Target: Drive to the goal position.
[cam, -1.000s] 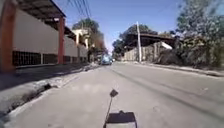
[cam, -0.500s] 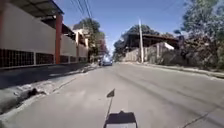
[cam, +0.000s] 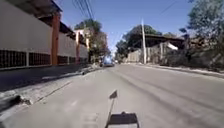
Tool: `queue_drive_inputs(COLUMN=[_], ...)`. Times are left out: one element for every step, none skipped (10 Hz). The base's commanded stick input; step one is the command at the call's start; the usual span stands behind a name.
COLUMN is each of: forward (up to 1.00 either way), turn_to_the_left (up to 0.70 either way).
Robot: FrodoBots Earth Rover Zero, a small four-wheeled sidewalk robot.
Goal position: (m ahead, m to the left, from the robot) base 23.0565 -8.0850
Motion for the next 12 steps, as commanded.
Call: queue_drive_inputs(forward=[1.0, 1.0, 1.0, 1.0, 1.0, 1.0, 1.0, 1.0, 1.0, 1.0, 1.0, 1.0], turn_to_the_left=[-0.38, 0.0, 0.0, 0.0, 0.0, 0.0, 0.0, 0.0, 0.0, 0.0, 0.0, 0.0])
